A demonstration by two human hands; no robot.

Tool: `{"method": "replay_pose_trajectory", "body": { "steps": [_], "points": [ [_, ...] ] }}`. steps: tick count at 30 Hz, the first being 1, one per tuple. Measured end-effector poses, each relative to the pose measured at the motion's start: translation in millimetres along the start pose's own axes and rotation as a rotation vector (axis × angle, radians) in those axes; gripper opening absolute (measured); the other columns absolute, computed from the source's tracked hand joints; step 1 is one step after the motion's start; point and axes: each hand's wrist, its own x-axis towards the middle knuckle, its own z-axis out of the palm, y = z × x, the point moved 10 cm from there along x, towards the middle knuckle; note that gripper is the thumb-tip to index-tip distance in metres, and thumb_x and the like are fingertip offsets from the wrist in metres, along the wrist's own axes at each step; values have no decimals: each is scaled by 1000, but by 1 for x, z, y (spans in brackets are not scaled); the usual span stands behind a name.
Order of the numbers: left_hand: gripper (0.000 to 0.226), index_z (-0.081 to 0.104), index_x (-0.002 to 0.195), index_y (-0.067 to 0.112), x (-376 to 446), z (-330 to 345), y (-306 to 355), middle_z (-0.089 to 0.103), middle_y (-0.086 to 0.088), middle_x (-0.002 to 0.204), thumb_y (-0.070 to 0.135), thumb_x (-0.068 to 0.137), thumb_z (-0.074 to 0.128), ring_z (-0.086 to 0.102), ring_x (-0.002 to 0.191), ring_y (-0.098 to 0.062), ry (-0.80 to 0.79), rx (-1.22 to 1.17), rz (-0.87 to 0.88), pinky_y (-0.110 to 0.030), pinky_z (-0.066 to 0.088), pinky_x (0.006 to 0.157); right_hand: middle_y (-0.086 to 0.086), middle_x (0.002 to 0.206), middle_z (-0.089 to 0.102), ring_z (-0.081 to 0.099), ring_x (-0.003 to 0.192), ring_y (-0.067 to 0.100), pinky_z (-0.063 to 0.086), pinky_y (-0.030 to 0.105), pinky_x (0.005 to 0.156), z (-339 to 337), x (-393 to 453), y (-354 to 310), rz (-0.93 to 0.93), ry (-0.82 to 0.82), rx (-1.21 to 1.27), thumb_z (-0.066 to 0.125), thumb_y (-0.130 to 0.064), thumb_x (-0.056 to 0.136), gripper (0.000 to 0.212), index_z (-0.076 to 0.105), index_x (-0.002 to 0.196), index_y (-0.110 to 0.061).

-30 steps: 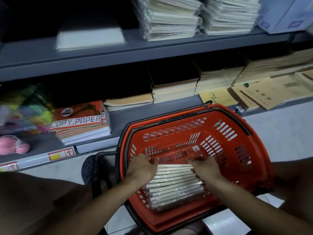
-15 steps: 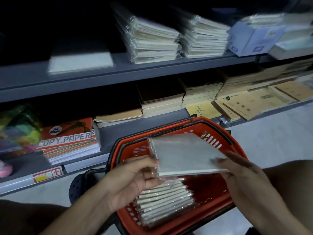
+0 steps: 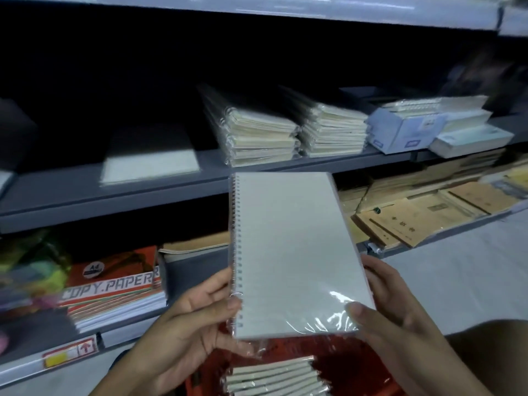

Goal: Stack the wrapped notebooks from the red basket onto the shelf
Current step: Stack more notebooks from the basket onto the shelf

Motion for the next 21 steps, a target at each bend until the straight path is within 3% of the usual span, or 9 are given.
{"method": "replay_pose_trajectory", "body": {
  "steps": [4,8,12,16,19,21],
  "points": [
    [59,50,144,15,-7,-17,22,58,-23,135,4,89,66,71,94,-30,41,56,91,-47,63,70,-2,133,66,66,119,24,59,42,87,27,16,-5,-80,-98,-42,58,5,85,66,48,136,-36],
    [66,50,144,15,-14,-40,52,64,-15,126,13,84,76,71,87,-24,106,75,194,-43,63,67,-3,141,60,59,129,22,50,48,102,65,37,-17,-172,-189,-116,56,0,91,61,44,142,-33],
    [75,54,141,19,-28,-70,93,67,-12,122,21,73,86,72,83,-23,232,102,312,-38,63,62,-2,137,63,63,123,24,55,43,97,115,67,-35,-261,-275,-154,55,-1,93,58,45,141,-32],
    [52,62,134,18,-43,-102,138,72,-8,112,10,82,64,71,79,-19,422,78,429,-31,61,52,-10,138,61,63,123,20,52,46,98,164,104,-42,-275,-335,-180,57,-5,96,59,41,145,-35],
    [49,59,137,19,-46,-125,168,65,-14,133,15,88,63,67,99,-23,505,117,456,-30,63,62,-17,138,59,64,121,11,51,43,102,194,137,-40,-234,-310,-173,57,-4,97,59,42,147,-31],
    [46,59,136,16,-46,-140,185,67,-11,130,15,90,61,71,93,-16,572,105,486,-26,62,64,-15,135,62,67,114,8,57,33,91,215,158,-37,-193,-309,-158,56,-2,97,57,43,147,-25]
  ]
}}
